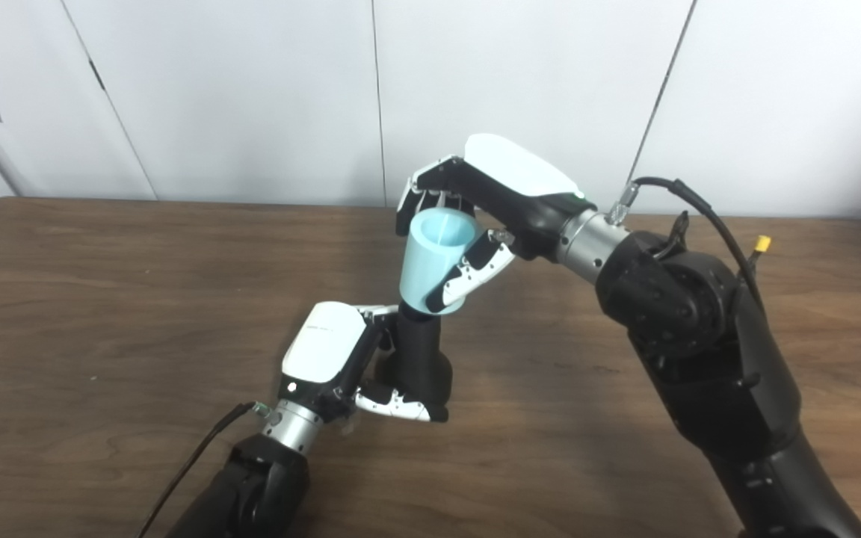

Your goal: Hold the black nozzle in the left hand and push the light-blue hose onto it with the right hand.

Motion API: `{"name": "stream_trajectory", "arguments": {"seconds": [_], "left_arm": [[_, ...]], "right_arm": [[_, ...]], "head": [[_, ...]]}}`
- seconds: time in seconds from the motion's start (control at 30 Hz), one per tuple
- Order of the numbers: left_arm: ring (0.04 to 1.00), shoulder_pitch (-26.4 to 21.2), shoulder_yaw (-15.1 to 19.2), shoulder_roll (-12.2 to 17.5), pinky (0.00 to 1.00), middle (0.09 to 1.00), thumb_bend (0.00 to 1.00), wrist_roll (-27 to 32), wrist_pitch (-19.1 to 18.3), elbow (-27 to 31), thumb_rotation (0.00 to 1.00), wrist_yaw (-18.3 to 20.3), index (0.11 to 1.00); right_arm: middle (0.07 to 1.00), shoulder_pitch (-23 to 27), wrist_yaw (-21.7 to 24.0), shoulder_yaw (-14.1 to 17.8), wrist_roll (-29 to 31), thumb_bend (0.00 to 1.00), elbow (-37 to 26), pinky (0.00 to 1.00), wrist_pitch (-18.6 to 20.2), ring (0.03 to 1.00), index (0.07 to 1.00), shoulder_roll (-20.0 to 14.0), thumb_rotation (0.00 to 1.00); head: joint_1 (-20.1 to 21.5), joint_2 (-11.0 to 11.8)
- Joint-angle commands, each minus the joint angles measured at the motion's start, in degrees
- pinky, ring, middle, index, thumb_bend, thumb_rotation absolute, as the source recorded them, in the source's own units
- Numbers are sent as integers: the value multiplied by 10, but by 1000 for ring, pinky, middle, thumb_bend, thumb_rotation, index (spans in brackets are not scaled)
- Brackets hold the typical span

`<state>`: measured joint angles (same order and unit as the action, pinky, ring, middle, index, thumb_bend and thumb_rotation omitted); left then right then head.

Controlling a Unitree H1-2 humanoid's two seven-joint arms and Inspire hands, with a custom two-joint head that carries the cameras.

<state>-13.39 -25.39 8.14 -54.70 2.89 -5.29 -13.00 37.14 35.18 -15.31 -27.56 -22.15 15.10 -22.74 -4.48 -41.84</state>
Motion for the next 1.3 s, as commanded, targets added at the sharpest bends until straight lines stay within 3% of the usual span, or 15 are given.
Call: {"name": "stream_trajectory", "arguments": {"seconds": [0.0,0.43,0.83,1.27], "left_arm": [[460,0,-2,3,411,455,504,-2,0,6,0,6,495],[460,0,-3,2,410,455,504,-2,1,8,0,6,496],[459,-1,-4,-1,413,459,504,-7,-6,11,0,9,493],[455,-3,-6,0,405,451,504,-8,-4,11,0,5,496]], "right_arm": [[493,27,-7,10,3,513,-20,354,-11,373,529,-9,0],[506,18,-4,7,5,513,-20,321,0,366,518,1,0],[496,10,-12,-1,6,516,-3,374,-14,374,505,15,0],[498,7,-22,-14,-3,515,25,365,-33,368,503,16,0]], "head": [[-1,0],[-2,-5],[-4,-8],[-3,-13]]}}
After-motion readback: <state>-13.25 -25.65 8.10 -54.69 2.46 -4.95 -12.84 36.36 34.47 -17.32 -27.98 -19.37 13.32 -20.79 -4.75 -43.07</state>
